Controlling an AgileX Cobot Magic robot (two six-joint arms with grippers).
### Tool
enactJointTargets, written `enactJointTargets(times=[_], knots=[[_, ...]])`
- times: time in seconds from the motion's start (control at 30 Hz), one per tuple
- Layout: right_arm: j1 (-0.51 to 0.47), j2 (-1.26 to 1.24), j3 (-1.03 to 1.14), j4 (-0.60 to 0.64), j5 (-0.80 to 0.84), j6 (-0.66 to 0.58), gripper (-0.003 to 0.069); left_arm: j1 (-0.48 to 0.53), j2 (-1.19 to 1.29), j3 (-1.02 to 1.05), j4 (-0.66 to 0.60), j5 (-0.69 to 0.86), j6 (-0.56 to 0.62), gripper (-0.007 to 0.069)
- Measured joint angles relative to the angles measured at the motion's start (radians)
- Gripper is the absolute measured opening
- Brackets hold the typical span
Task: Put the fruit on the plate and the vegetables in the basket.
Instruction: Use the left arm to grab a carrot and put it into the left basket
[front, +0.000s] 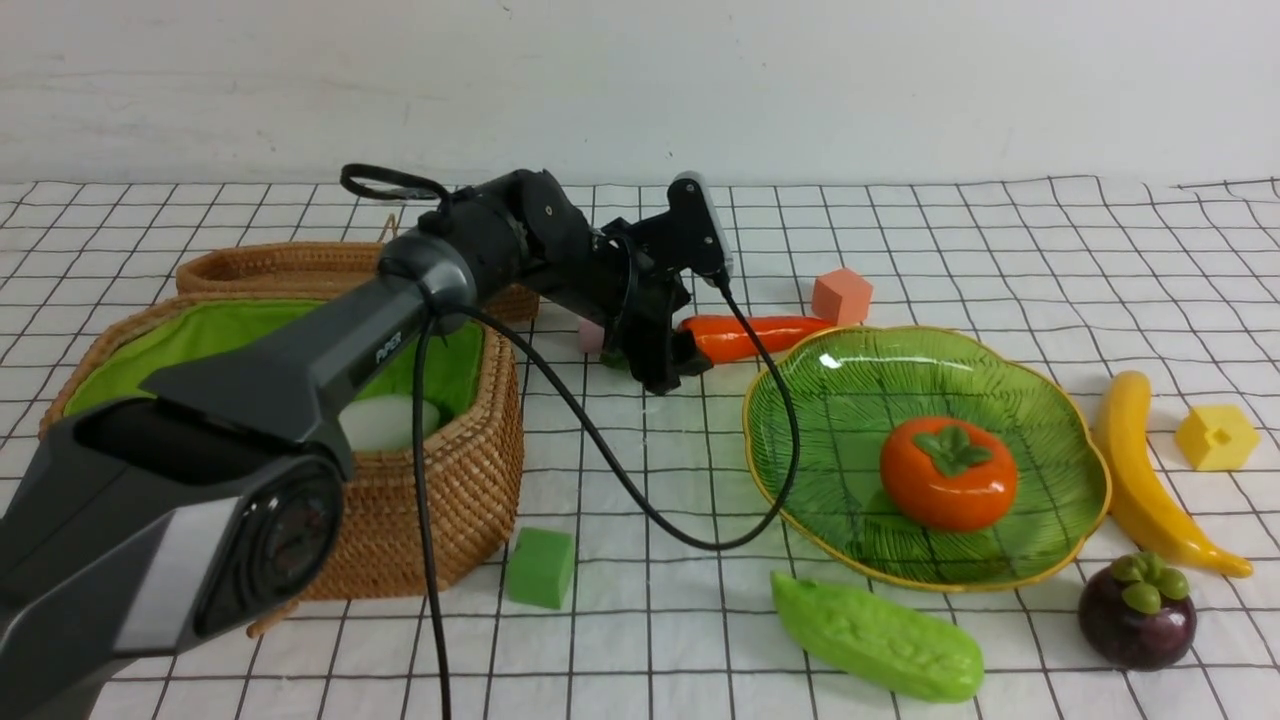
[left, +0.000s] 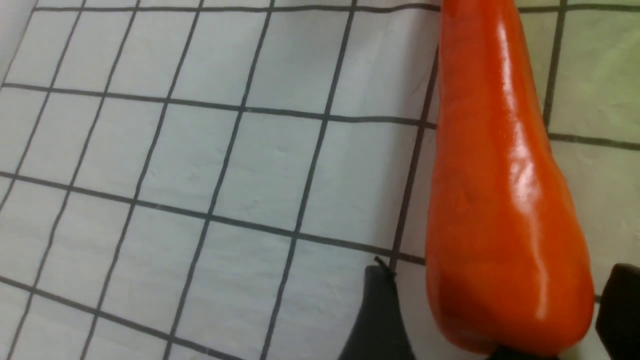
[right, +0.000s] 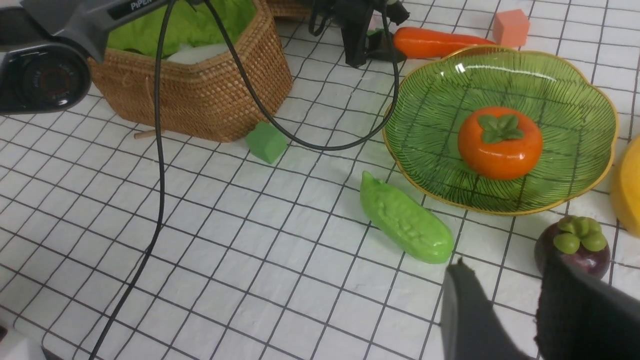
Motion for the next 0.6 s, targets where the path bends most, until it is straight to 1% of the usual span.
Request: enactJointTargets(times=[0.03,0.23,0.5,0.6], knots=[[0.000,0.000,0.000,0.000,0.000,0.000,0.0237,0.000,0.000,0.000,0.000,0.000,0.000,0.0521],[0.000,0.000,0.000,0.000,0.000,0.000,0.0237,0.000,0.016,0.000,-0.005,-0.002,0.007,0.0451],[0.000,0.000,0.000,0.000,0.000,0.000,0.0237,0.000,0.022,0.000,-0.014,-0.015,0.012,0.0441],[0.000,0.000,0.000,0.000,0.000,0.000,0.0237,0.000,0.022,0.000,-0.014,-0.015,0.012,0.0426]])
